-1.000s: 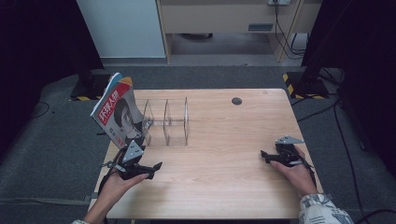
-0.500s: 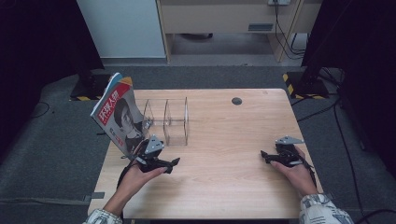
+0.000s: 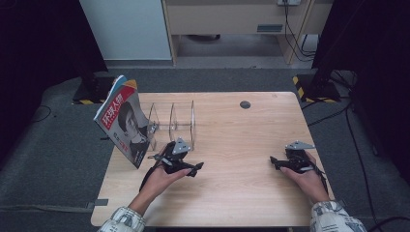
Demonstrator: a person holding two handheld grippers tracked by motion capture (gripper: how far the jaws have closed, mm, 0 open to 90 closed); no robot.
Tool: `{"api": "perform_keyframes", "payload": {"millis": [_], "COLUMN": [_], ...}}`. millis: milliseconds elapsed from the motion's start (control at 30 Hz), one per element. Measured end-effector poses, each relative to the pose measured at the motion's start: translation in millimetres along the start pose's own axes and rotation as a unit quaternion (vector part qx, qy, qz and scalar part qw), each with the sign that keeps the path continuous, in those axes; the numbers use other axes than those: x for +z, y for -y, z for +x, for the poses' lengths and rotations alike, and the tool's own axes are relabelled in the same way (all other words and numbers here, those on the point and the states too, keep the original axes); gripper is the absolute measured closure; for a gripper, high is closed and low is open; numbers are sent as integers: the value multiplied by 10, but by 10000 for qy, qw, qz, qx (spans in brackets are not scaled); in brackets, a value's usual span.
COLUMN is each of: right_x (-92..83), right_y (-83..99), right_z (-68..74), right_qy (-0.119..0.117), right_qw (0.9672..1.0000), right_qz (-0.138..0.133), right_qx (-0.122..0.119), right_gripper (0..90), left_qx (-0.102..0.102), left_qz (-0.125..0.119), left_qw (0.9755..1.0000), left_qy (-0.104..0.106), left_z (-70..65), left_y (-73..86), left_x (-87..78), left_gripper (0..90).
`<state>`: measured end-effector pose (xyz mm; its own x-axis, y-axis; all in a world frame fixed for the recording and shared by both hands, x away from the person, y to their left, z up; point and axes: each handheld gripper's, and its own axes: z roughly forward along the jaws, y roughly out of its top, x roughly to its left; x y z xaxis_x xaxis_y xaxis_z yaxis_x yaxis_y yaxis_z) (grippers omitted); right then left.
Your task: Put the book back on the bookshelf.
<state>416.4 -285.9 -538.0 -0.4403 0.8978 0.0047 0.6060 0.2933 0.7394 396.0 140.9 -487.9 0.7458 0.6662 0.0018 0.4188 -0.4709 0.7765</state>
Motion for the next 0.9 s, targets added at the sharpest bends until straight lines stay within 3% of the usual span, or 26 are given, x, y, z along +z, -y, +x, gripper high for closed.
{"api": "perform_keyframes", "payload": {"millis": [733,900], "right_x": [-6,-7], "right_y": [5,7], "right_z": [-6,-9], "right_qy": [-26,-20], "right_qw": [10000,10000], "right_qz": [9,2], "right_qx": [3,-5], "right_gripper": [222,221], "left_qx": [223,206], "left_qz": [630,669], "left_qw": [9975,9973], "left_qy": [231,229], "left_z": [-337,-398], "left_y": [-79,-96], "left_x": [595,719], "left_gripper": [56,56]}}
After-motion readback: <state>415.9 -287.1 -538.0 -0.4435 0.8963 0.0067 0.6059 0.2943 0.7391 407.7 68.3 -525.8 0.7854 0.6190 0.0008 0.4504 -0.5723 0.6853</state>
